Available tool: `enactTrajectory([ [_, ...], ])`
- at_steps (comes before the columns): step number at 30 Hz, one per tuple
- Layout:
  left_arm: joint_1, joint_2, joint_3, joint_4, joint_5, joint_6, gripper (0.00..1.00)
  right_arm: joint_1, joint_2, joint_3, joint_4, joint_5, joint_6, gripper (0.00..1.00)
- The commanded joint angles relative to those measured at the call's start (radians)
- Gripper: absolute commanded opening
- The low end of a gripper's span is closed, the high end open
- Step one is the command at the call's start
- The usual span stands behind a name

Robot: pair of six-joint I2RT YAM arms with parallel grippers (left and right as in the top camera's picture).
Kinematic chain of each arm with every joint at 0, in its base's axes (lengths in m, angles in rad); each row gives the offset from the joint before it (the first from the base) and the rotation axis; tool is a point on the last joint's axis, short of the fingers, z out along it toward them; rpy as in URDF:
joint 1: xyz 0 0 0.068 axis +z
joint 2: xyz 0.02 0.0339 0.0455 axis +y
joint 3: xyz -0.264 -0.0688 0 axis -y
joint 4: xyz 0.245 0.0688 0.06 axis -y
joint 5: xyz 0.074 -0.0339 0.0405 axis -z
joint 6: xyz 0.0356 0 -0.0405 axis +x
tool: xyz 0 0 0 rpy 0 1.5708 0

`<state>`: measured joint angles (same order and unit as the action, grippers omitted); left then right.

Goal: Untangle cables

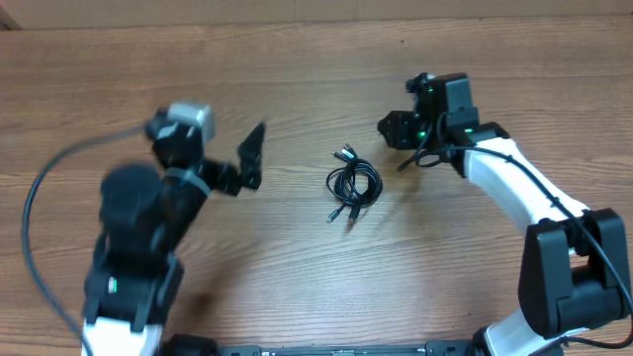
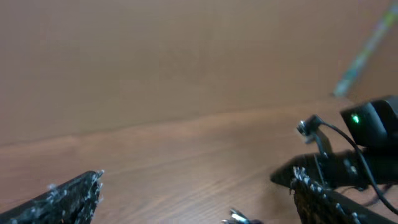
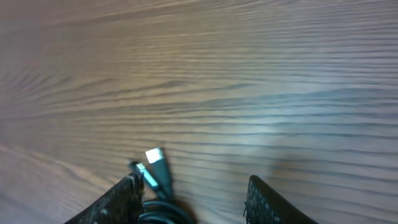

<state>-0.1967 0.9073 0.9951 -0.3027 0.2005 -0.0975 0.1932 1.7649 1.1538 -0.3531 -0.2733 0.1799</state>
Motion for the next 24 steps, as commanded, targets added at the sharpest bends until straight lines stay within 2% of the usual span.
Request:
enactTrajectory([
  [1, -0.021, 0.146, 0.141, -0.081, 0.152, -0.023, 1.00, -0.045, -0.018, 0.039, -0.002, 0.002, 0.003, 0.53],
  [8, -0.113, 0.360, 0.186, -0.140, 0.248, -0.126, 1.00, -0.089, -0.018, 0.039, 0.003, 0.003, 0.003, 0.58],
  [15, -0.151, 0.537, 0.186, -0.123, 0.242, -0.163, 0.99, -0.111, -0.018, 0.039, 0.006, 0.003, 0.003, 0.94],
  [17, -0.151, 0.579, 0.186, -0.103, 0.246, -0.241, 0.99, -0.111, -0.017, 0.039, 0.007, 0.003, 0.003, 1.00],
  [20, -0.151, 0.634, 0.186, -0.105, 0.244, -0.407, 1.00, -0.111, -0.017, 0.039, 0.007, 0.004, 0.003, 1.00],
  [24, -0.155, 0.707, 0.186, -0.103, 0.246, -0.560, 1.00, -0.111, -0.017, 0.039, 0.018, 0.014, 0.002, 1.00],
])
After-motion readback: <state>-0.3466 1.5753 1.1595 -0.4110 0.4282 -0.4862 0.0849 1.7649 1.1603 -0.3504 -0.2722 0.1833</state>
